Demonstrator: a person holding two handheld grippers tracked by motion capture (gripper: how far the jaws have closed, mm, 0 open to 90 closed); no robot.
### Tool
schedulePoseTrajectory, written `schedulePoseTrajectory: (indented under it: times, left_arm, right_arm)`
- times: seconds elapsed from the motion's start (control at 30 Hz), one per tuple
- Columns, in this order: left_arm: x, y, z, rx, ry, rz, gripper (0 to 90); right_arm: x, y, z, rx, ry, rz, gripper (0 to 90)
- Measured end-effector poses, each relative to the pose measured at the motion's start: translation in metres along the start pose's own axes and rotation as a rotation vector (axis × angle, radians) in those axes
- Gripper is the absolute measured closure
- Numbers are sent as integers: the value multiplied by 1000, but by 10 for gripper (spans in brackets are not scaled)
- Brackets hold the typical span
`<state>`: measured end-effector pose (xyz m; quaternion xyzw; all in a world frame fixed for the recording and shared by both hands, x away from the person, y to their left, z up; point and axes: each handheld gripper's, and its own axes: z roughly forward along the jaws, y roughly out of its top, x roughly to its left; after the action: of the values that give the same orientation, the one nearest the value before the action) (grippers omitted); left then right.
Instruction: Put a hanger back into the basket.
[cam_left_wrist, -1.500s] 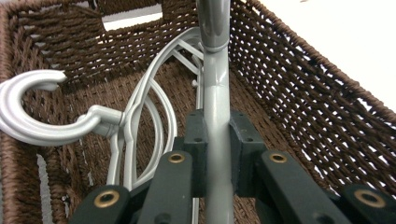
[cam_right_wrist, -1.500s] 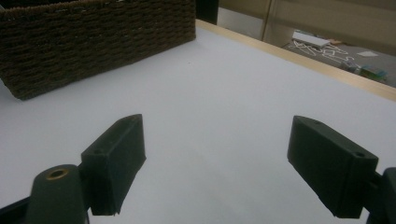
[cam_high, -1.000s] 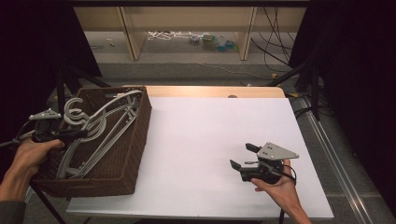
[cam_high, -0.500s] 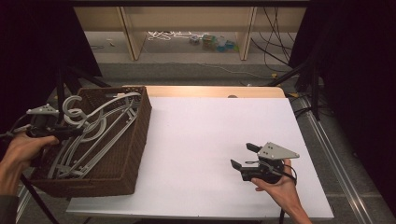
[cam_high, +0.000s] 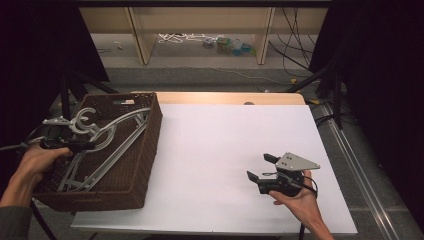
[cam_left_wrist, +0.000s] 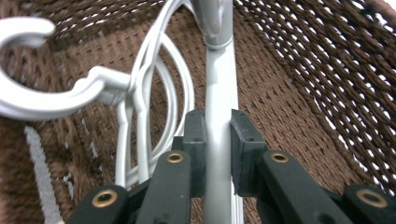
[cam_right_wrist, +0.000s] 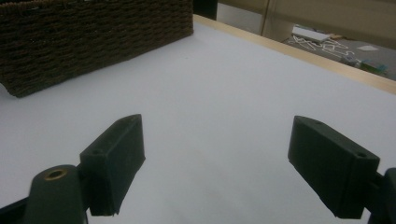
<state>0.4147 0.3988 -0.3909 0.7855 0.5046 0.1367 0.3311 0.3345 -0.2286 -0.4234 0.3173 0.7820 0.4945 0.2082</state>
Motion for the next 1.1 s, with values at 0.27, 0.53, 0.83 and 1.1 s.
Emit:
schedulePoseTrajectory:
  times: [0.27,0.53,0.83,1.1]
  left_arm:
    - [4,-4,8,12,93,-46,693]
    - [3,-6,10,54,204,-87,579]
    - [-13,1,-21,-109,196,-91,420]
    - [-51,3,-29,-247,164,-69,339]
  right_arm:
    - [0,0,0,1,1,0,194]
    - [0,0,0,2,1,3,192]
    - [0,0,1,0,2,3,188]
    - [1,-1,1,-28,-5,9,184]
